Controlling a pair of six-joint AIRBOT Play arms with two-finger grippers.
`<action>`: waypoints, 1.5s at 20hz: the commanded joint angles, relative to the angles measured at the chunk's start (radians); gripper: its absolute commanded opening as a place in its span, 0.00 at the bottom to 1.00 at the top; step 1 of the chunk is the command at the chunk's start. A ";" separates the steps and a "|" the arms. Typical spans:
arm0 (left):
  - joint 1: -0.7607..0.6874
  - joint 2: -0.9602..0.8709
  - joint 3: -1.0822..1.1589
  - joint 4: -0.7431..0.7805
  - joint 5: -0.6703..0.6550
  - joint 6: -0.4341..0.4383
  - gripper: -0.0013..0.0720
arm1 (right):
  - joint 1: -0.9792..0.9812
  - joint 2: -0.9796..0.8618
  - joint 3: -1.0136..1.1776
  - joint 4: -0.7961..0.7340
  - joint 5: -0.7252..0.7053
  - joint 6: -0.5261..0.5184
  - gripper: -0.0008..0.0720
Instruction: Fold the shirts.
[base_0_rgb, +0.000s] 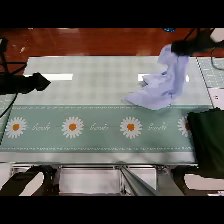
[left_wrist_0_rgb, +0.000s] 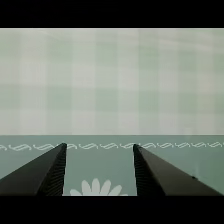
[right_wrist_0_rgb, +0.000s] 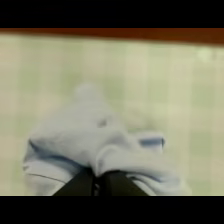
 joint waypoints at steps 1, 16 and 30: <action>0.039 0.127 -0.090 -0.061 -0.045 0.007 0.71 | 0.000 0.096 0.228 0.104 0.006 -0.037 0.04; 0.048 0.225 -0.271 -0.097 0.085 -0.027 0.71 | 0.282 0.259 0.307 0.401 0.059 -0.234 0.04; 0.062 0.226 -0.271 -0.097 0.078 -0.010 0.71 | 0.640 -0.180 -0.231 0.439 -0.105 -0.029 0.57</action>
